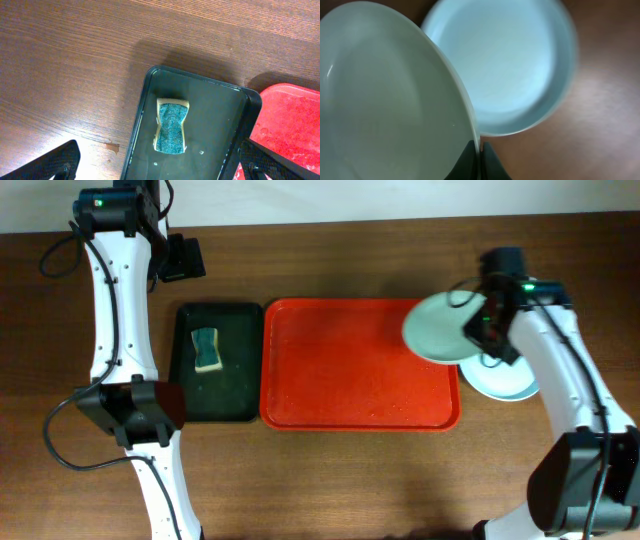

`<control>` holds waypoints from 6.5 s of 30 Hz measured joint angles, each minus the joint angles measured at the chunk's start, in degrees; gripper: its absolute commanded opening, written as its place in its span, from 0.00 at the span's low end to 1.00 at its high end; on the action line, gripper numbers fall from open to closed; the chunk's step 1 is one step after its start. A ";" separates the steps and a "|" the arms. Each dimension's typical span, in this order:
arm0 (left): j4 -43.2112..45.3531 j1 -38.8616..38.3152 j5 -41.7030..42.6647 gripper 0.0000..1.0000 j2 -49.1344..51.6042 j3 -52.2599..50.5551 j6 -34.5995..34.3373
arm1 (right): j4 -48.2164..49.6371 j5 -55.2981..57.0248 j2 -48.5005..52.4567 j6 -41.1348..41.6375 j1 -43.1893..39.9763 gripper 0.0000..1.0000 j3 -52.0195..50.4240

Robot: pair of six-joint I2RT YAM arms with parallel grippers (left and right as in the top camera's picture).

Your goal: Clean dirty plates on tray and stack at the side

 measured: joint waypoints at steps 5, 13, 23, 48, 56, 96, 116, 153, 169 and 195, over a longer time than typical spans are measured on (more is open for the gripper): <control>0.00 0.00 0.00 0.99 0.00 0.00 0.00 | -1.01 0.22 0.00 -0.37 -9.90 0.04 -1.07; -0.02 0.00 0.00 0.99 0.00 0.00 0.00 | 3.69 0.72 0.00 -0.61 -16.92 0.04 -8.33; 0.00 0.00 0.00 0.99 0.00 0.00 0.00 | 5.62 0.74 0.00 -0.74 -17.16 0.16 -11.17; 0.00 0.00 0.00 0.99 0.00 0.00 0.00 | 5.38 -17.62 0.02 -25.66 -6.21 0.99 -15.45; 0.00 0.00 0.00 0.99 0.00 0.00 0.00 | 5.53 -18.75 0.02 -31.45 6.40 0.15 -16.09; 0.00 0.00 0.00 0.99 0.00 0.00 0.00 | 2.05 -21.92 -14.82 -38.03 13.40 0.98 -16.06; 0.00 0.00 0.00 0.99 0.00 0.00 0.00 | 6.73 -20.15 -21.20 -55.04 12.07 0.98 11.26; 0.00 0.00 0.00 0.99 0.00 0.00 0.00 | 18.38 -22.40 -74.51 -53.27 12.07 0.98 -26.14; 0.00 0.00 0.00 0.99 0.00 0.00 0.00 | 55.60 -23.06 -97.57 -53.24 12.04 0.98 -61.22; 0.00 0.00 0.00 0.99 0.00 0.00 0.00 | 72.74 -23.12 -97.90 -50.23 8.50 0.98 -81.77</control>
